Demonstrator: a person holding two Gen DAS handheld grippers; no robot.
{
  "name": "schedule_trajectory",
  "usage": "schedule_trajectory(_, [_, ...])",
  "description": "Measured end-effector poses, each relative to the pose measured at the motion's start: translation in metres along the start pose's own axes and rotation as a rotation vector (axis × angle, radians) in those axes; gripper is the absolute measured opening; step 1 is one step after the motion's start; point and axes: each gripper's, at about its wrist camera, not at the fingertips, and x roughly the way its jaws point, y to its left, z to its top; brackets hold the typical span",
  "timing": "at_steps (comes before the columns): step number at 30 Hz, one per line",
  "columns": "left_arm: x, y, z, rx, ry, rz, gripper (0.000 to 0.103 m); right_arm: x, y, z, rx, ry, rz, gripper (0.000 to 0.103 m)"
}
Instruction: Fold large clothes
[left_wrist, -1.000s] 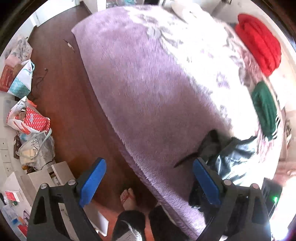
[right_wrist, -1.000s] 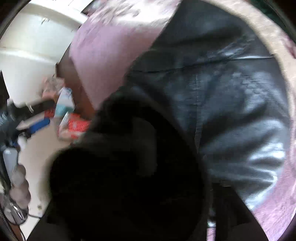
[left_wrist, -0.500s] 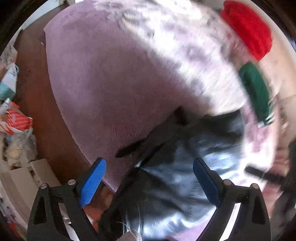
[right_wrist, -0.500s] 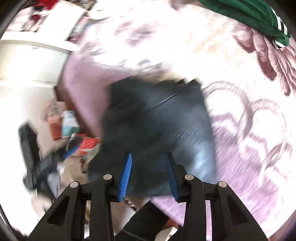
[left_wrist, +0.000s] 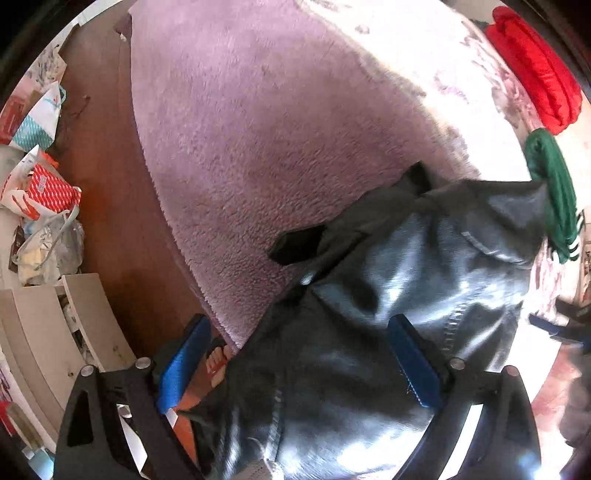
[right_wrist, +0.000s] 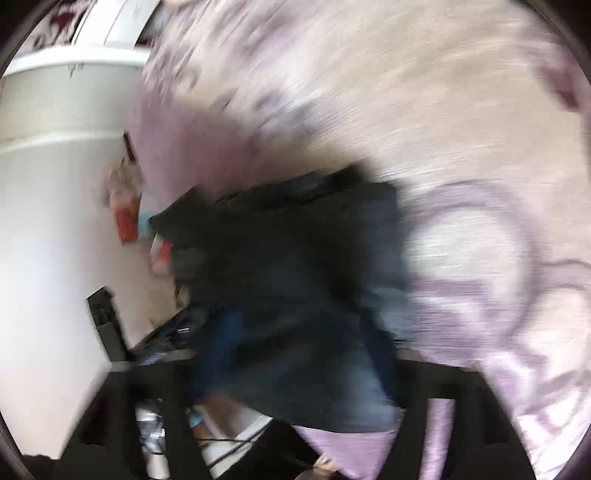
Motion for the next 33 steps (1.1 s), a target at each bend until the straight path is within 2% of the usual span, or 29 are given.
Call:
schedule_trajectory(1, [-0.004,-0.001,0.0,-0.004,-0.012,-0.015,0.098,0.008,-0.016,0.002,0.01,0.038,0.029,0.091])
schedule_trajectory(3, [-0.008,-0.005,-0.001,-0.003,-0.026,-0.027,0.098,0.048,-0.058,0.005,0.05,0.166,0.126,0.091])
schedule_trajectory(4, [-0.01,-0.006,-0.001,-0.002,-0.033,-0.019,0.098,0.066,-0.066,0.009,0.044,0.199,0.203,0.091])
schedule_trajectory(7, [-0.014,-0.008,-0.001,0.0,-0.041,-0.002,0.098,0.091,-0.056,0.022,-0.019,0.203,0.382,0.092])
schedule_trajectory(8, [-0.016,-0.009,-0.001,-0.003,-0.047,0.004,0.098,0.097,-0.044,0.029,-0.053,0.196,0.397,0.091])
schedule_trajectory(10, [-0.016,-0.005,0.001,-0.004,-0.053,0.024,0.098,0.105,-0.029,0.035,-0.089,0.188,0.367,0.091])
schedule_trajectory(14, [-0.026,-0.007,0.005,-0.01,-0.082,0.059,0.098,0.09,-0.023,0.033,-0.04,0.086,0.384,0.057])
schedule_trajectory(16, [-0.036,-0.013,0.009,-0.002,-0.107,0.069,0.098,0.07,-0.03,0.025,0.017,0.032,0.414,0.045])
schedule_trajectory(20, [-0.054,-0.029,0.015,0.031,-0.158,0.066,0.098,0.021,-0.041,-0.004,0.151,-0.143,0.485,0.041])
schedule_trajectory(21, [-0.058,-0.035,0.016,0.04,-0.173,0.061,0.098,0.0,-0.054,-0.015,0.225,-0.223,0.53,0.041])
schedule_trajectory(23, [-0.062,-0.046,0.016,0.062,-0.188,0.045,0.098,-0.027,-0.08,-0.03,0.317,-0.341,0.556,0.041])
schedule_trajectory(24, [-0.062,-0.055,0.016,0.08,-0.193,0.039,0.098,-0.038,-0.105,-0.04,0.402,-0.41,0.537,0.043])
schedule_trajectory(25, [-0.06,-0.063,0.016,0.098,-0.199,0.033,0.098,-0.042,-0.124,-0.043,0.463,-0.419,0.505,0.055])
schedule_trajectory(26, [-0.055,-0.075,0.016,0.119,-0.199,0.034,0.098,-0.041,-0.141,-0.047,0.536,-0.392,0.451,0.072])
schedule_trajectory(27, [-0.049,-0.085,0.016,0.133,-0.193,0.03,0.098,-0.038,-0.159,-0.051,0.588,-0.339,0.373,0.078])
schedule_trajectory(28, [-0.044,-0.094,0.017,0.139,-0.188,0.011,0.098,-0.036,-0.174,-0.055,0.614,-0.273,0.274,0.082])
schedule_trajectory(29, [-0.038,-0.105,0.018,0.144,-0.181,-0.013,0.098,-0.039,-0.187,-0.063,0.625,-0.227,0.21,0.082])
schedule_trajectory(31, [-0.022,-0.13,0.021,0.157,-0.168,-0.046,0.098,-0.061,-0.194,-0.075,0.608,-0.239,0.155,0.082])
schedule_trajectory(33, [-0.007,-0.151,0.026,0.163,-0.165,-0.058,0.098,-0.102,-0.186,-0.08,0.529,-0.302,0.035,0.082])
